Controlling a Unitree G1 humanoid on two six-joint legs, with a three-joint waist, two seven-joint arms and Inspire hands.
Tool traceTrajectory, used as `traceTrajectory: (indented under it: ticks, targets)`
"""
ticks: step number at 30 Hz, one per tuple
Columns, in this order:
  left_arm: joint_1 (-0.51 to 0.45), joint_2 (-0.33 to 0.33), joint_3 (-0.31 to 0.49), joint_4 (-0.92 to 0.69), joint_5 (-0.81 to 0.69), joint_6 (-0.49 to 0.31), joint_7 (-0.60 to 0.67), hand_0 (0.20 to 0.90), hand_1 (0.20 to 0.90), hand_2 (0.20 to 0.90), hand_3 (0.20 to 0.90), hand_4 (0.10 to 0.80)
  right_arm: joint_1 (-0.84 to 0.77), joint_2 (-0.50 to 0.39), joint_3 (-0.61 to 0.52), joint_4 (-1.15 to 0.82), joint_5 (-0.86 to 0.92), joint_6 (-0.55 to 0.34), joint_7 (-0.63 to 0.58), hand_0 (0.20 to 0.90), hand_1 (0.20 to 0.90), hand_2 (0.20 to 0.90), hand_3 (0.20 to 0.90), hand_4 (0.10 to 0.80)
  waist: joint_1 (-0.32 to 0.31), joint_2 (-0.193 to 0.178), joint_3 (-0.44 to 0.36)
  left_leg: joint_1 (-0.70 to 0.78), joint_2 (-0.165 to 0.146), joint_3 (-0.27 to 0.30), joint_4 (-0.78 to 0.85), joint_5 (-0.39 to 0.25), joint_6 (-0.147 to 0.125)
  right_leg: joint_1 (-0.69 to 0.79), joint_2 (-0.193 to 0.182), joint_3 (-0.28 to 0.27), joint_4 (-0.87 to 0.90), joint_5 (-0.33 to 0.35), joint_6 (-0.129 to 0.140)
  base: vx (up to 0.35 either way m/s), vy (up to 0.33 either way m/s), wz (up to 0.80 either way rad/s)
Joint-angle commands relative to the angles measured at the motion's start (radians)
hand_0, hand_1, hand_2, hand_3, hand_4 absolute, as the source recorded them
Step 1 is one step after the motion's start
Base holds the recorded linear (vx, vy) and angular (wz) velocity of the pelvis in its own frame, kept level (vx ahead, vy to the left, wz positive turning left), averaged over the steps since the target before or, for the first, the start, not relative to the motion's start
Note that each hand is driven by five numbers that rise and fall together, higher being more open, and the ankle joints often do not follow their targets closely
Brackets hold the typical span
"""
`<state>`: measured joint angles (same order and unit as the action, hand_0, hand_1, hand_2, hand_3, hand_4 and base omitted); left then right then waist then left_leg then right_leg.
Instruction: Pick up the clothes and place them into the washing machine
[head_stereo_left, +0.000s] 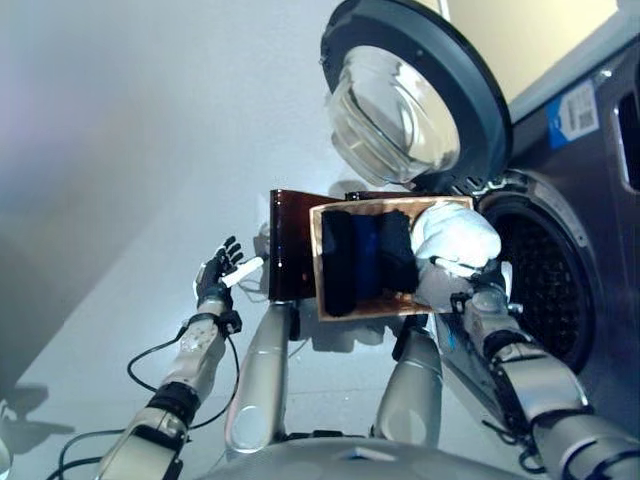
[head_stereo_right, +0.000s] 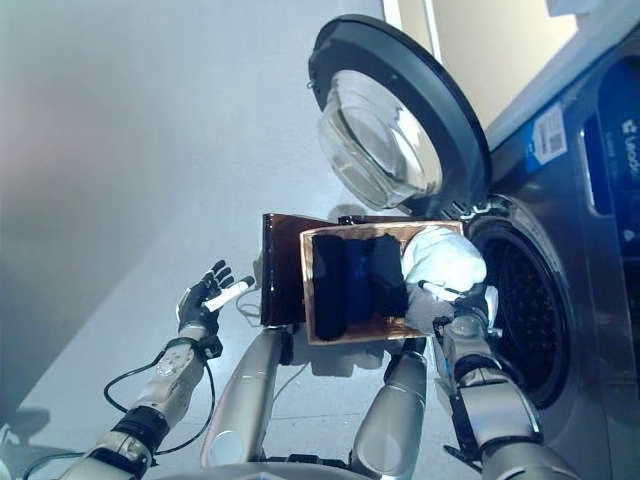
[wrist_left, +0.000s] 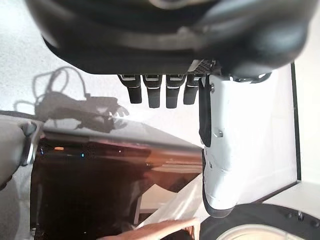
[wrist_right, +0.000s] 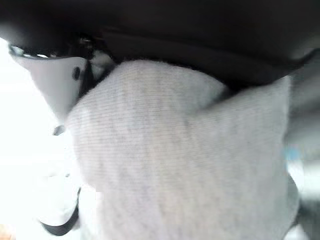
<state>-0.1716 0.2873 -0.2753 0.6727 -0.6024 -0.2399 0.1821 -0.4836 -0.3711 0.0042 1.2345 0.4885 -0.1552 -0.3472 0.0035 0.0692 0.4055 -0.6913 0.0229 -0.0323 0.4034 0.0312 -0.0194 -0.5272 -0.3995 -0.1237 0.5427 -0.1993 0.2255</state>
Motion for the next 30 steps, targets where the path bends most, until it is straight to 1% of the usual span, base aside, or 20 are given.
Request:
traceTrajectory:
  ticks: [1, 3, 6, 7, 8, 9, 10, 11, 13, 16, 18, 20, 25, 30]
  targets:
    - [0.02, 0.029, 0.079, -0.03, -0.014, -0.067, 0.02, 0.9, 0.9, 0.9, 0.9, 0.8, 0.042, -0.033, -0.092, -0.043, 0.189, -0.129, 0.007, 0.2, 0.2, 0.2, 0.2, 0.3, -0.028, -0.035, -0.031, -0.01, 0.126, -0.045, 0.194, -0.173, -0.102, -0.034, -0.018, 0.058, -0.111, 0.19, -0.034, -0.009, -0.002, -0.12]
    - [0.023, 0.026, 0.086, -0.035, -0.028, -0.073, 0.023, 0.9, 0.9, 0.9, 0.9, 0.8, 0.06, -0.015, -0.142, -0.06, 0.302, -0.17, 0.019, 0.2, 0.2, 0.2, 0.2, 0.3, -0.038, -0.037, -0.032, -0.016, 0.13, -0.044, 0.201, -0.179, -0.104, -0.04, -0.015, 0.061, -0.109, 0.188, -0.033, -0.004, 0.002, -0.11]
    - [0.021, 0.012, 0.098, -0.033, -0.043, -0.078, 0.033, 0.9, 0.9, 0.9, 0.9, 0.8, 0.072, 0.047, -0.252, -0.105, 0.556, -0.254, 0.087, 0.2, 0.2, 0.2, 0.2, 0.3, -0.053, -0.034, -0.031, -0.019, 0.137, -0.041, 0.204, -0.185, -0.107, -0.05, -0.012, 0.067, -0.108, 0.185, -0.03, 0.006, 0.003, -0.14]
    - [0.021, 0.008, 0.1, -0.031, -0.054, -0.081, 0.038, 0.9, 0.9, 0.9, 0.9, 0.8, 0.068, 0.078, -0.296, -0.138, 0.68, -0.293, 0.125, 0.2, 0.2, 0.2, 0.2, 0.3, -0.055, -0.033, -0.03, -0.017, 0.138, -0.037, 0.203, -0.187, -0.107, -0.053, -0.01, 0.071, -0.107, 0.185, -0.029, 0.028, 0.016, -0.11]
    - [0.024, -0.008, 0.098, -0.033, -0.066, -0.077, 0.039, 0.9, 0.9, 0.9, 0.9, 0.8, 0.059, 0.12, -0.373, -0.15, 0.832, -0.333, 0.16, 0.2, 0.2, 0.2, 0.2, 0.3, -0.059, -0.026, -0.029, -0.013, 0.138, -0.034, 0.197, -0.189, -0.109, -0.05, -0.009, 0.074, -0.114, 0.185, -0.024, 0.029, 0.018, -0.1]
    - [0.024, -0.007, 0.096, -0.032, -0.066, -0.077, 0.039, 0.9, 0.9, 0.9, 0.9, 0.8, 0.059, 0.119, -0.373, -0.147, 0.837, -0.333, 0.166, 0.2, 0.2, 0.2, 0.2, 0.3, -0.058, -0.027, -0.028, -0.012, 0.139, -0.034, 0.196, -0.189, -0.109, -0.049, -0.009, 0.074, -0.115, 0.185, -0.024, 0.033, 0.012, -0.07]
    - [0.027, -0.013, 0.091, -0.034, -0.076, -0.078, 0.037, 0.9, 0.9, 0.9, 0.9, 0.8, 0.048, 0.141, -0.404, -0.176, 0.909, -0.361, 0.177, 0.2, 0.2, 0.2, 0.2, 0.3, -0.06, -0.021, -0.028, -0.01, 0.138, -0.033, 0.194, -0.189, -0.109, -0.05, -0.009, 0.075, -0.117, 0.186, -0.023, 0.019, 0.006, -0.05]
    - [0.025, -0.019, 0.083, -0.034, -0.087, -0.074, 0.032, 0.9, 0.9, 0.9, 0.9, 0.8, 0.042, 0.156, -0.424, -0.179, 0.967, -0.368, 0.198, 0.2, 0.2, 0.2, 0.2, 0.3, -0.061, -0.017, -0.029, -0.008, 0.138, -0.032, 0.191, -0.19, -0.109, -0.048, -0.01, 0.076, -0.119, 0.186, -0.021, 0.029, 0.009, -0.05]
    - [0.021, -0.025, 0.067, -0.034, -0.107, -0.075, 0.021, 0.9, 0.9, 0.9, 0.9, 0.8, 0.017, 0.156, -0.409, -0.186, 0.991, -0.383, 0.205, 0.2, 0.2, 0.2, 0.2, 0.3, -0.059, -0.013, -0.029, -0.007, 0.136, -0.028, 0.192, -0.189, -0.108, -0.047, -0.012, 0.077, -0.123, 0.189, -0.02, 0.0, 0.0, 0.0]
    - [0.017, -0.027, 0.057, -0.04, -0.116, -0.081, 0.019, 0.9, 0.9, 0.9, 0.9, 0.8, -0.026, 0.129, -0.394, -0.213, 0.957, -0.41, 0.177, 0.2, 0.2, 0.2, 0.2, 0.3, -0.058, -0.009, -0.03, -0.006, 0.137, -0.022, 0.193, -0.192, -0.107, -0.051, -0.013, 0.083, -0.125, 0.195, -0.017, 0.007, 0.002, -0.02]
    - [0.015, -0.026, 0.042, -0.047, -0.106, -0.078, 0.022, 0.9, 0.9, 0.9, 0.9, 0.8, -0.068, 0.119, -0.435, -0.207, 1.001, -0.441, 0.165, 0.2, 0.2, 0.2, 0.2, 0.3, -0.052, -0.002, -0.031, -0.01, 0.135, -0.024, 0.197, -0.196, -0.106, -0.051, -0.016, 0.081, -0.123, 0.192, -0.016, 0.016, -0.006, -0.06]
    - [0.017, -0.023, 0.028, -0.048, -0.104, -0.074, 0.016, 0.9, 0.9, 0.9, 0.9, 0.8, -0.094, 0.105, -0.459, -0.174, 1.039, -0.446, 0.16, 0.2, 0.2, 0.2, 0.2, 0.3, -0.048, 0.003, -0.036, -0.01, 0.131, -0.026, 0.198, -0.198, -0.105, -0.049, -0.018, 0.08, -0.122, 0.188, -0.016, 0.025, -0.012, -0.06]
    - [0.017, -0.008, 0.007, -0.061, -0.102, -0.073, 0.008, 0.9, 0.9, 0.9, 0.9, 0.8, -0.175, -0.004, -0.489, -0.103, 1.015, -0.449, 0.104, 0.2, 0.2, 0.2, 0.2, 0.3, -0.032, 0.014, -0.056, -0.017, 0.124, -0.026, 0.199, -0.203, -0.104, -0.054, -0.027, 0.08, -0.119, 0.187, -0.012, 0.005, -0.002, -0.01]
    - [0.036, 0.022, -0.009, -0.091, -0.087, -0.069, 0.002, 0.9, 0.9, 0.9, 0.9, 0.8, -0.231, -0.116, -0.508, -0.035, 0.997, -0.432, 0.056, 0.2, 0.2, 0.2, 0.2, 0.3, -0.012, 0.021, -0.066, -0.025, 0.12, -0.025, 0.208, -0.21, -0.103, -0.062, -0.033, 0.083, -0.111, 0.181, -0.011, 0.0, 0.0, 0.0]
